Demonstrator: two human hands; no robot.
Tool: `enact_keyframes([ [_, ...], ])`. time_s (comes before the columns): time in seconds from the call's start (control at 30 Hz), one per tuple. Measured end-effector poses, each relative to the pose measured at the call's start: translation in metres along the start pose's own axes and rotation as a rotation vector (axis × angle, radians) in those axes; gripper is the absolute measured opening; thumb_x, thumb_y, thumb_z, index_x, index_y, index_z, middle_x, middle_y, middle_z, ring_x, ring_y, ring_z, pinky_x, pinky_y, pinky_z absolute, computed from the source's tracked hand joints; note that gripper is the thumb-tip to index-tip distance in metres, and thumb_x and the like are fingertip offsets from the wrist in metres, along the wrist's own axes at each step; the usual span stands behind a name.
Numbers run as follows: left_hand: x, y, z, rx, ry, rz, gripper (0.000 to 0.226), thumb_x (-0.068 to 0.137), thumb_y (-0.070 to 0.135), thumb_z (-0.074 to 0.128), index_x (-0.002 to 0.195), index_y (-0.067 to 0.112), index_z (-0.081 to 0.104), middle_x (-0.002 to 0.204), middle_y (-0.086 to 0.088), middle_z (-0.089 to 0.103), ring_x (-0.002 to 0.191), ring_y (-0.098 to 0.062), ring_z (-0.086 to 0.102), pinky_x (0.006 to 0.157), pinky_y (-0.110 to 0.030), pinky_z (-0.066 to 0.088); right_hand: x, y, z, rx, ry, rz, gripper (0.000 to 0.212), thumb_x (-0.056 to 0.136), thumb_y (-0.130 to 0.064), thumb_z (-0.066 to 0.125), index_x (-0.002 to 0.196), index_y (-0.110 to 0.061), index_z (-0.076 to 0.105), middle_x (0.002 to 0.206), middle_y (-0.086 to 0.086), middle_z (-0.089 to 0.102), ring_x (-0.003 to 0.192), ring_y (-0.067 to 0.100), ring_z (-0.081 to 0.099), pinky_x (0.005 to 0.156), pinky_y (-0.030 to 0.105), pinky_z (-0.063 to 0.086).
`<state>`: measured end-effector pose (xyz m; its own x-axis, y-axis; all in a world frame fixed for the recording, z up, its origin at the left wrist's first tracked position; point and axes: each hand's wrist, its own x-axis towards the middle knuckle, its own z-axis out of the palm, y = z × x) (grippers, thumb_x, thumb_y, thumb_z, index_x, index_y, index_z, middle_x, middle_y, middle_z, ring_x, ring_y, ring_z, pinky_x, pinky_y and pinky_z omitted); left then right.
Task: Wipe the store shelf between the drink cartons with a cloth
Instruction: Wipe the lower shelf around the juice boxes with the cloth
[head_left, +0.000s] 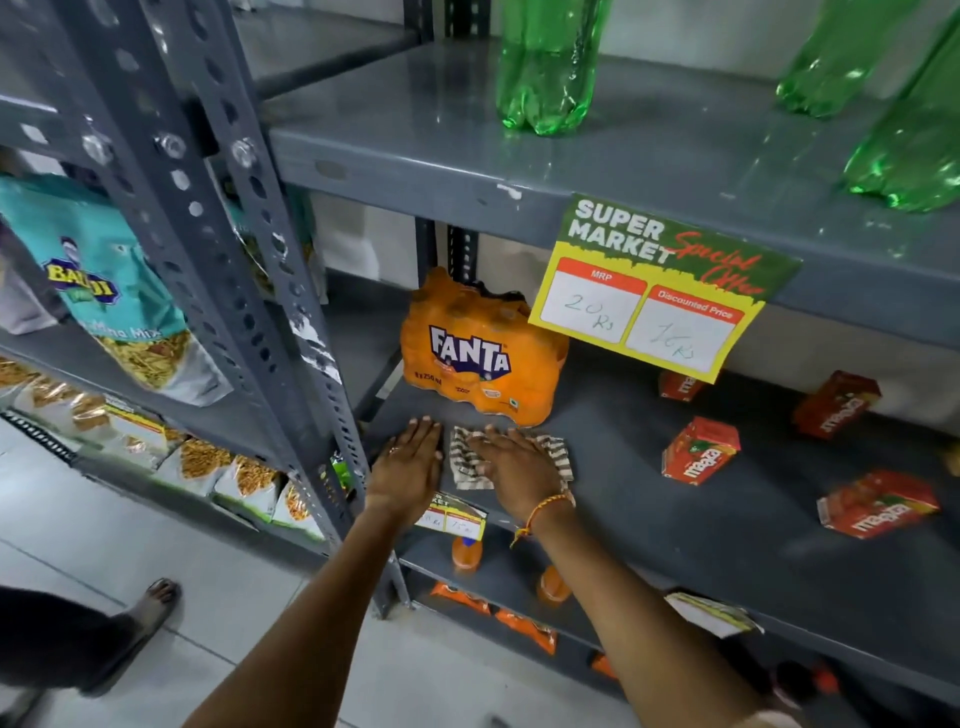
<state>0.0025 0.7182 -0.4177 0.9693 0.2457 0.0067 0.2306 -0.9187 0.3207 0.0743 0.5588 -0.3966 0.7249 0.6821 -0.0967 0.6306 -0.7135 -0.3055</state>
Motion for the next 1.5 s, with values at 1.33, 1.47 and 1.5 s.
enact_keyframes([
  [1.33, -0.020, 0.104, 0.036, -0.012, -0.051, 0.180, 0.048, 0.098, 0.027, 0.019, 0.144, 0.013, 0.021, 0.154, -0.005, 0.019, 0.141, -0.020, 0.009, 0.114, -0.040, 0.008, -0.112, 0.073, -0.015, -0.238, 0.192, 0.291, 0.049, 0.077, -0.012, 0.051, 0.116, -0.039, 0.061, 0.116, -0.001, 0.071, 0.091, 0.039, 0.064, 0.087, 0.046, 0.055],
  [1.47, -0.022, 0.119, 0.041, -0.024, -0.050, 0.181, 0.058, 0.092, 0.034, 0.012, 0.143, 0.011, 0.023, 0.153, -0.008, 0.022, 0.141, -0.023, 0.011, 0.113, -0.043, 0.010, -0.153, 0.101, -0.041, -0.109, 0.143, 0.248, 0.051, 0.083, -0.022, 0.027, 0.119, -0.034, 0.061, 0.131, -0.005, 0.060, 0.116, 0.027, 0.056, 0.107, 0.034, 0.040],
  [1.5, -0.024, 0.126, 0.044, -0.023, -0.059, 0.197, 0.058, 0.092, 0.036, 0.012, 0.143, 0.011, 0.023, 0.153, -0.007, 0.021, 0.141, -0.023, 0.011, 0.113, -0.043, 0.009, -0.167, 0.114, -0.044, -0.087, 0.133, 0.295, 0.042, 0.087, -0.018, 0.038, 0.120, -0.030, 0.061, 0.133, -0.004, 0.058, 0.121, 0.022, 0.054, 0.110, 0.032, 0.037],
])
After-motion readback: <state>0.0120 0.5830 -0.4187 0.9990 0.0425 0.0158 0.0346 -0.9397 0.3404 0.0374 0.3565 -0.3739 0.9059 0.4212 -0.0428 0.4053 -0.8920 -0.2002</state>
